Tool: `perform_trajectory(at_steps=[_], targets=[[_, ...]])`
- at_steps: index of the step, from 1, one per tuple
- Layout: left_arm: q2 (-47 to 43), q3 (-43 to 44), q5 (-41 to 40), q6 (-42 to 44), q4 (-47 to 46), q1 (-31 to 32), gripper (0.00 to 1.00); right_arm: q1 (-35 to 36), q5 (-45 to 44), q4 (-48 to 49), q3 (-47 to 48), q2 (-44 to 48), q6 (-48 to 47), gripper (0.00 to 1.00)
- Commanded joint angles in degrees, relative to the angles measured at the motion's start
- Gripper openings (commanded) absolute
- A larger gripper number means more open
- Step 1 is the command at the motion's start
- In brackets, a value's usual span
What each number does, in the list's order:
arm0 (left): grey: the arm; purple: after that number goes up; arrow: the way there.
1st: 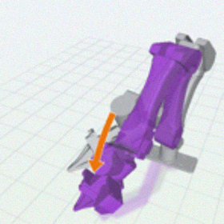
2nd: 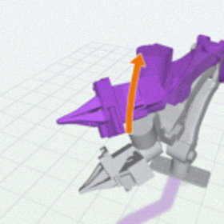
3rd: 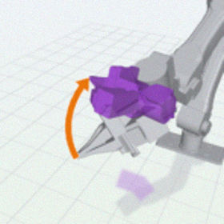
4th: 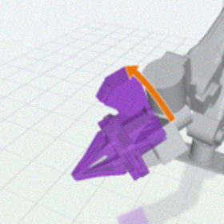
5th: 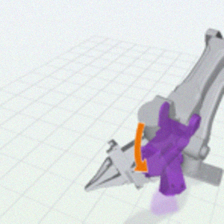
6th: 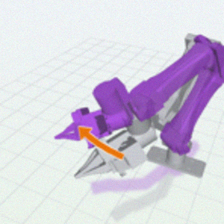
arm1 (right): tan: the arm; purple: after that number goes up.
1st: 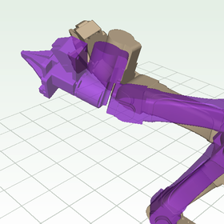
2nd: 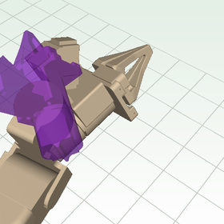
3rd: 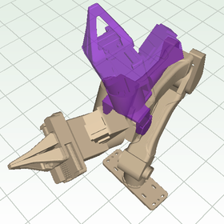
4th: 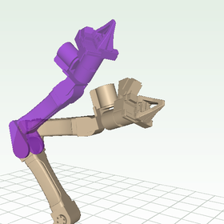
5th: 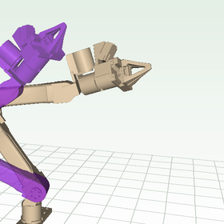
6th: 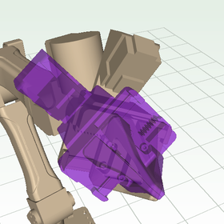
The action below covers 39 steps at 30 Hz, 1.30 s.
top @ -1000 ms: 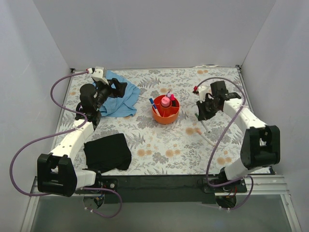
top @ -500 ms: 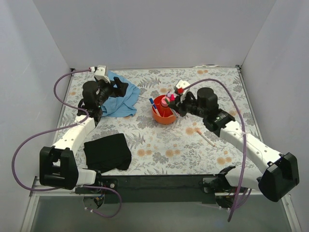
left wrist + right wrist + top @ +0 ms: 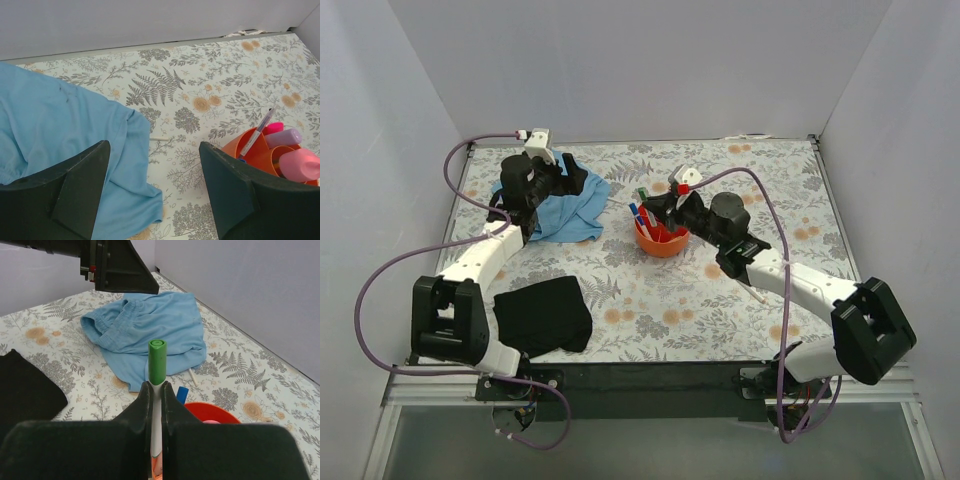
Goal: Sort the stationery into containers
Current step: Place the pen in the storage box.
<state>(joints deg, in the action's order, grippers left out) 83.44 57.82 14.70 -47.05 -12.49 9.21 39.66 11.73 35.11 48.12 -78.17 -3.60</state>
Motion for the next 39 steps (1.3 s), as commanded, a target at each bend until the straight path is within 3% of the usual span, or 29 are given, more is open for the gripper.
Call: perform_trajectory(at_steps=[1,25,26,27,28,31,39], targets=[[0.4,3.2,-1.2,2.3,1.8,-0.2,0.72,0.2,0.7,10.8,-1.8,-3.2,2.6,0.01],[0.8,1.9,-1.1,1.9,2.0,-0.2,0.72,-1.6,1.3,17.4,-1.8,-16.0,-1.8,0.01],[0.8,1.8,-1.0,1.8,1.9,-0.2,0.72,-1.8,1.8,17.3,-1.9,-16.0,-2.5,0.03],[0.8,1.8,-1.0,1.6,1.8,-0.2,0.72,-1.8,2.2,16.3,-1.8,-15.9,-3.3,0.09],[0.8,1.8,-0.9,1.5,1.5,-0.2,0.72,-1.9,2.3,15.9,-1.7,-15.7,-3.8,0.22],[0.6,2.2,-0.6,1.3,1.3,-0.2,0.72,-2.0,3.0,14.0,-2.0,-13.8,-5.3,0.36],[-2.3,1.9,-1.1,0.9,0.4,-0.2,0.72,-2.1,0.4,0.0,-0.7,-1.4,-8.4,0.48]])
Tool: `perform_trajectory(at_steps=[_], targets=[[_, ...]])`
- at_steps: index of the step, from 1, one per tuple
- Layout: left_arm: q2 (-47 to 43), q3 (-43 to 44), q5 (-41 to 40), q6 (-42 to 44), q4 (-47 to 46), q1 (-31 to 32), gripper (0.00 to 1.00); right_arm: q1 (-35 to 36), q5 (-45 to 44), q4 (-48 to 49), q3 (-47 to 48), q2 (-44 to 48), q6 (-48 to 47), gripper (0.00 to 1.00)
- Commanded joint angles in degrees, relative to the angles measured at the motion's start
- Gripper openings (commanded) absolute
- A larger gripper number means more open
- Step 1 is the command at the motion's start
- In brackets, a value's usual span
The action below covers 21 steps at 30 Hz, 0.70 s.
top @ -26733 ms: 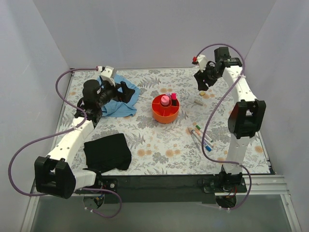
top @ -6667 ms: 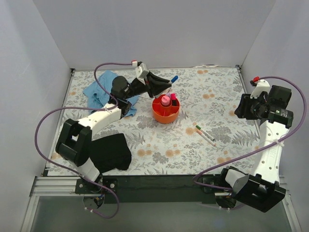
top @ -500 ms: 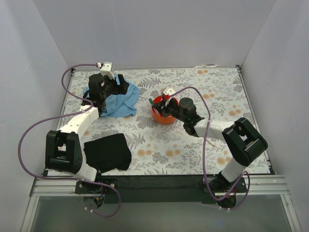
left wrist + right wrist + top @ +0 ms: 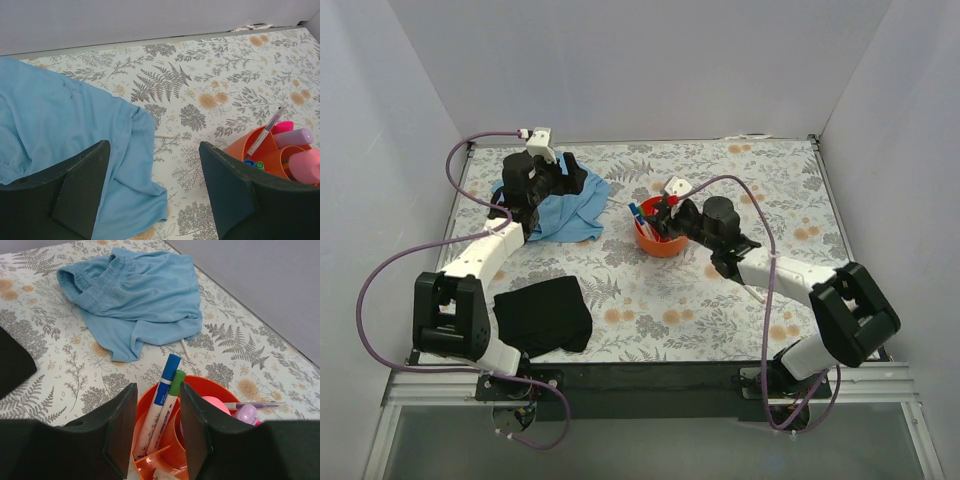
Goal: Sort the stationery into containers
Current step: Place the pen in the storage box, then pick up the pen from the center of the board.
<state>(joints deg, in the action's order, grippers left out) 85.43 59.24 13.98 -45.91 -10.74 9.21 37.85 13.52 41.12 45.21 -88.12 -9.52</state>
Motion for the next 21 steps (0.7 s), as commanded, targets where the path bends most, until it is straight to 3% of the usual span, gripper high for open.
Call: perform_trajectory(at_steps=[1,4,5,10,11,15,21], targets=[[-4.7,0.2,-0.5,-0.2,-1.6,-0.2,0.72,-0.4,-2.1,-10.8,2.0,10.3,-2.5,0.48],[-6.6,-0.7,-1.8,-0.1,-3.0,-0.2,0.72,-1.0,-3.0,-19.6,0.8,18.3,-5.0,0.48],[-7.5,-1.0,-2.2,0.0,-3.2,-0.2,0.72,-1.3,-3.2,-26.6,0.2,22.2,-6.5,0.51],[-9.6,-3.3,-3.3,-0.2,-3.6,-0.6,0.74,-4.4,-2.3,-51.6,0.4,28.9,-22.5,0.63],[-9.9,-3.8,-3.4,-0.4,-3.6,-0.7,0.75,-6.6,-1.3,-59.1,0.8,28.9,-24.3,0.63],[-11.1,-5.5,-3.2,-1.6,-4.0,-0.7,0.76,-13.0,3.5,-73.9,3.7,23.4,-29.1,0.62],[-11.0,-5.5,-1.9,-2.4,-4.3,-0.7,0.76,-17.5,3.7,-78.3,2.8,16.7,-32.1,0.58]])
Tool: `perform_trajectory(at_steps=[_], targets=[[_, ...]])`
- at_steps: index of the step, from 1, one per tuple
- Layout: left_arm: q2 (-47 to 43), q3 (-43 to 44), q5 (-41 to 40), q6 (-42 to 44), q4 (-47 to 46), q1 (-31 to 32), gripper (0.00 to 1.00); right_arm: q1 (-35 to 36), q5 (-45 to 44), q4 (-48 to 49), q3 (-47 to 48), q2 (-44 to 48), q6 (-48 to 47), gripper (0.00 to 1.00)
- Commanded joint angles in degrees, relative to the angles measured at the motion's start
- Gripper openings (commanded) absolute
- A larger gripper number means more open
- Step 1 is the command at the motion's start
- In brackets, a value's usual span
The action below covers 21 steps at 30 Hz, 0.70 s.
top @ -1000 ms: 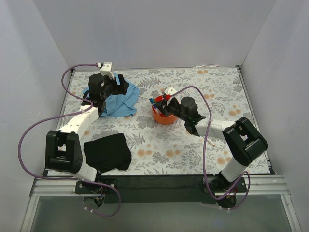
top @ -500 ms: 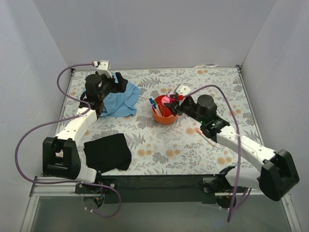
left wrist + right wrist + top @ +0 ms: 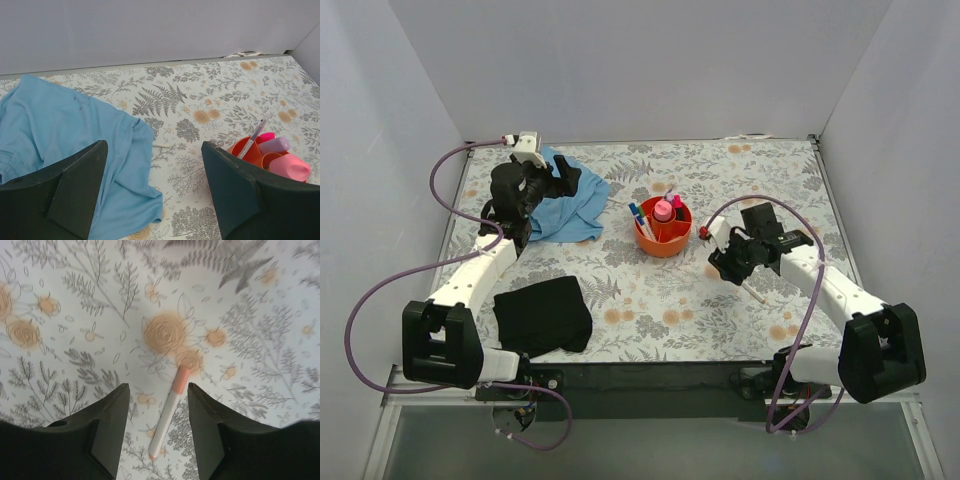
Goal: Sort the stationery into containers
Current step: Pick up the pen from the center of the board.
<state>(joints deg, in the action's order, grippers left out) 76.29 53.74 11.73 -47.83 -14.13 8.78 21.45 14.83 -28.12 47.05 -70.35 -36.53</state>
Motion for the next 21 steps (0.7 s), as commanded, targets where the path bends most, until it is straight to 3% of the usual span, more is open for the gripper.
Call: perform_trajectory(at_steps=[1,10,21], targets=[[-1.8,0.1,0.3,-0.4,-0.7,-0.3,0.76,-1.1,2.3,-9.1,0.0,-1.5,-5.3,0.58],[-2.8,-0.7,-0.6,0.5,0.2,-0.3,0.76,-1.1,-1.8,-7.7,-3.5,-3.9,-7.1,0.56],[-1.9,-0.9,0.5,0.3,0.2,-0.3,0.76,-6.2,-4.9,-1.3,-0.5,-8.7,-3.5,0.56]])
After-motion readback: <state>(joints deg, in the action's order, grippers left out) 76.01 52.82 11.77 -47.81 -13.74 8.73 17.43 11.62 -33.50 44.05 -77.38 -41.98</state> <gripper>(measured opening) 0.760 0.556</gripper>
